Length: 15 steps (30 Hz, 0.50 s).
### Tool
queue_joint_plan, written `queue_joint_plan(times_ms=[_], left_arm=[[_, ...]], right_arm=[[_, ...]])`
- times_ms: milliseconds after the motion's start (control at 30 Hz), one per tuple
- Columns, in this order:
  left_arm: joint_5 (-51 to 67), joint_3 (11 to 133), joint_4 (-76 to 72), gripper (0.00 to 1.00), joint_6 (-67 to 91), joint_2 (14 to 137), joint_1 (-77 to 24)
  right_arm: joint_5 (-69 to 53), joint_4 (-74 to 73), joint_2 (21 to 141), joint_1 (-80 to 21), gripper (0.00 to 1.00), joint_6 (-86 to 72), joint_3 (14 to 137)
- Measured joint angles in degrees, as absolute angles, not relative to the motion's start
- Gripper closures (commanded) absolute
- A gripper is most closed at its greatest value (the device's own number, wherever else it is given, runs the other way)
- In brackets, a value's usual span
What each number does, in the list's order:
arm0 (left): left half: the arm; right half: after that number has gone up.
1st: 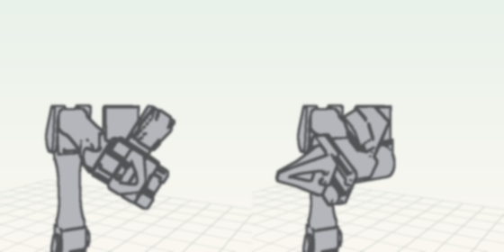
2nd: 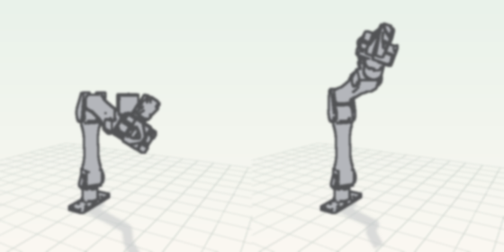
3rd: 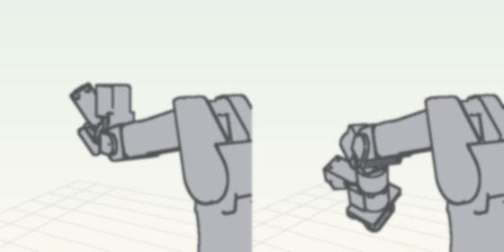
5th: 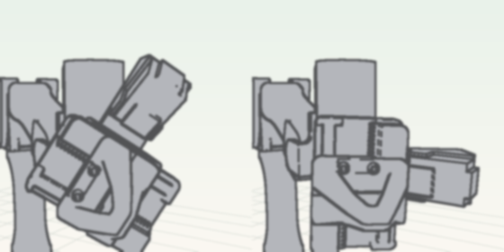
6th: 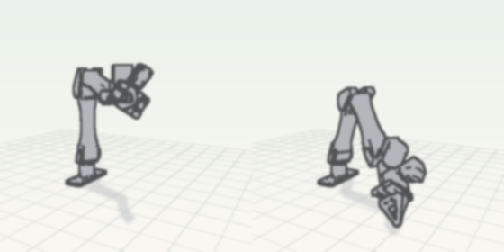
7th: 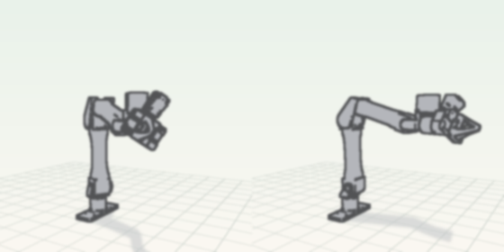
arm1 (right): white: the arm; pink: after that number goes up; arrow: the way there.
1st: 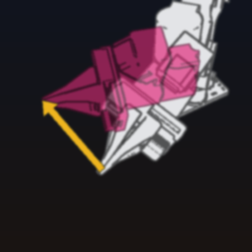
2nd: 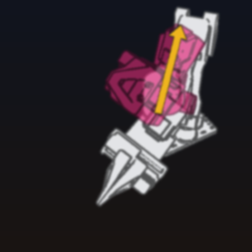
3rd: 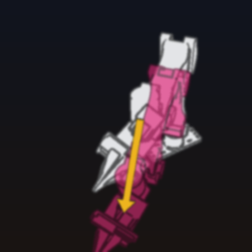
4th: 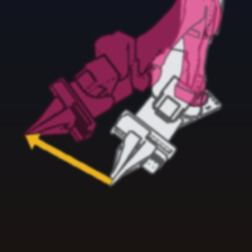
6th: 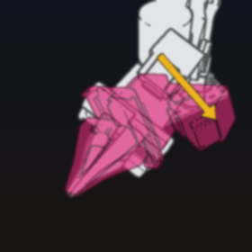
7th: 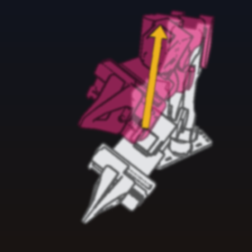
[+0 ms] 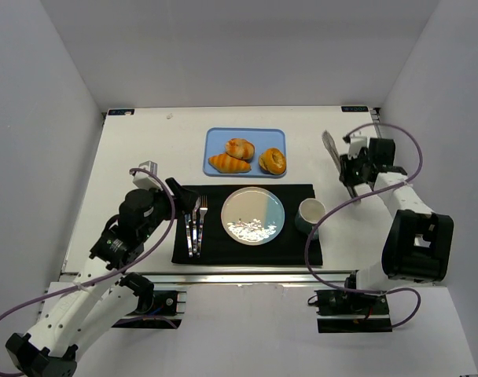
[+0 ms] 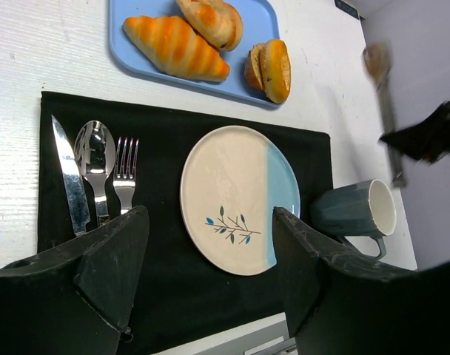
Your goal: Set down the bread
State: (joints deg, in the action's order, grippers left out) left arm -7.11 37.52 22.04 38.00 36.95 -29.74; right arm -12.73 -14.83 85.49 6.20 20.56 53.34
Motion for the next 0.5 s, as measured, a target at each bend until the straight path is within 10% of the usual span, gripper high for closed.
queue_joint_plan(times_ms=[167, 500], left_arm=[[-7.14, 38.00, 22.72, 0.23, 37.98, 37.30, -29.74], [-8.58, 38.44, 24.71, 0.23, 39.00, 33.36, -29.74]], right_arm=[[-16.56, -15.11, 83.79, -0.97, 0.45, 21.26, 65.65], [-18.24, -17.19, 88.42, -18.76, 0.46, 23.20, 77.76]])
